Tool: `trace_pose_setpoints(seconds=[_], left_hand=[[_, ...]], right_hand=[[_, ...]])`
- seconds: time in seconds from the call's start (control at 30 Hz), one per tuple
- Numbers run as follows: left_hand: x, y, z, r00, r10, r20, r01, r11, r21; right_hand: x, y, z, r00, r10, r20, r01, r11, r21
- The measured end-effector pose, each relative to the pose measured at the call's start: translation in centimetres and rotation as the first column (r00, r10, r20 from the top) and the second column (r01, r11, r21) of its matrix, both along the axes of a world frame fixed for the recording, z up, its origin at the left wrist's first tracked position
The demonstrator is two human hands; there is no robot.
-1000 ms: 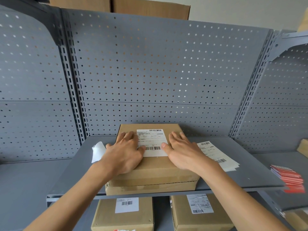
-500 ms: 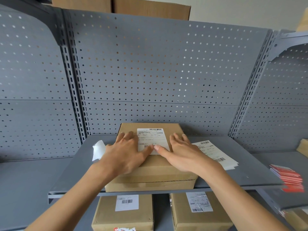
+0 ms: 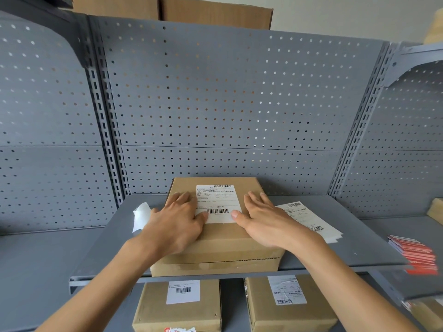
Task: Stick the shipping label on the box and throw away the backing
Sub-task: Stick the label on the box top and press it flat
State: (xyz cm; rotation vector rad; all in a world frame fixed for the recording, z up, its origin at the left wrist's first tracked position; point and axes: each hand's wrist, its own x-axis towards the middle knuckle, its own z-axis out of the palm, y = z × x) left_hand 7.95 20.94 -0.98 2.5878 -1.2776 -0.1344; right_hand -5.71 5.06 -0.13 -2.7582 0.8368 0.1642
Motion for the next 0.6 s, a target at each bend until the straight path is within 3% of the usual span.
trace_pose_setpoints(seconds=[0.6], left_hand=[[1.7, 0.7, -0.8, 0.995, -0.078, -0.054, 0.071, 0.99, -0.119]], right_hand=[[-1.0, -0.9, 0.3, 0.996, 0.07, 0.05, -0.073, 0.995, 0.064]])
